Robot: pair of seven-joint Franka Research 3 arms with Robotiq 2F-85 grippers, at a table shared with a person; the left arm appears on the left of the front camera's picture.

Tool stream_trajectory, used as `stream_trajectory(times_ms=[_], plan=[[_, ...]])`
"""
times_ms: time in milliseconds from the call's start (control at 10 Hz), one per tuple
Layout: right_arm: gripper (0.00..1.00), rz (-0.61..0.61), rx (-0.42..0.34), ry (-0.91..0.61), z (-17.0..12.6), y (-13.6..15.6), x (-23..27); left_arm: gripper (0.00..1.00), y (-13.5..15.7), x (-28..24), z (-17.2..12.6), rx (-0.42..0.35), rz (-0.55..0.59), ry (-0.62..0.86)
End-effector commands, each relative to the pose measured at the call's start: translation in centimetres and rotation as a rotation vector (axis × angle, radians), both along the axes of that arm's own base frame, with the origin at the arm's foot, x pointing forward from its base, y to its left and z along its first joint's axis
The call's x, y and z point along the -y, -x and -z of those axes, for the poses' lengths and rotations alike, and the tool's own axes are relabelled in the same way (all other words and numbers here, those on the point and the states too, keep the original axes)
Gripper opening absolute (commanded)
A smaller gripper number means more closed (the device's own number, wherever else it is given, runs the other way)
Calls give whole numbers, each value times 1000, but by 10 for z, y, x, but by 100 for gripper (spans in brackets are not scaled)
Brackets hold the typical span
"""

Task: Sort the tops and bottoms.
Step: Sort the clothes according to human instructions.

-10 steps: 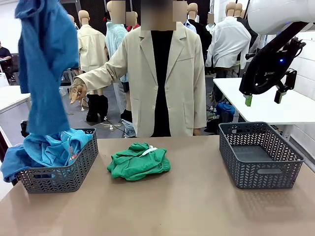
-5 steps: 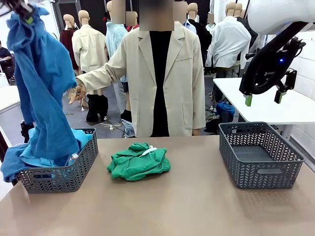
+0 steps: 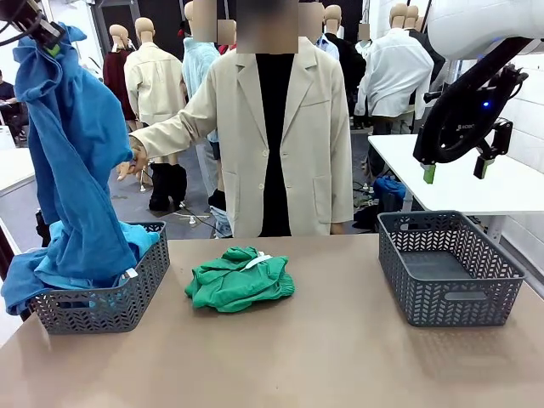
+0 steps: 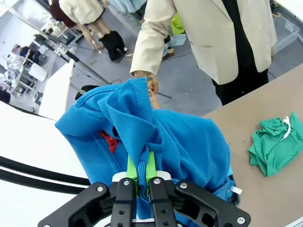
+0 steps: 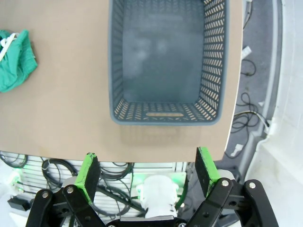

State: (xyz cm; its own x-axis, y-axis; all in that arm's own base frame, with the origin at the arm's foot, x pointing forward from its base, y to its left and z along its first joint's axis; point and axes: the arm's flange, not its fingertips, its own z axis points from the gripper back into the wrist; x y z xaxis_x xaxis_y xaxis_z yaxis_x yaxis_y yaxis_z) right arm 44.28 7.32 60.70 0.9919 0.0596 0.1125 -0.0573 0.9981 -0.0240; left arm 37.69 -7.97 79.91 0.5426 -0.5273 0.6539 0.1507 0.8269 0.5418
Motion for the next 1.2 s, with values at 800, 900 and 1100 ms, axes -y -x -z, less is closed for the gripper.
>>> stream_trajectory(times_ms=[800,900,1100], plan=[[100,-20,-9,-30,0,1,0,0,-55,-92,138,-380,-76,255],[100,-20,-9,-30,0,1,0,0,-65,-97,170,-442,-63,306],[100,-20,-9,-30,0,1,0,0,-75,-99,225,-516,-75,388]])
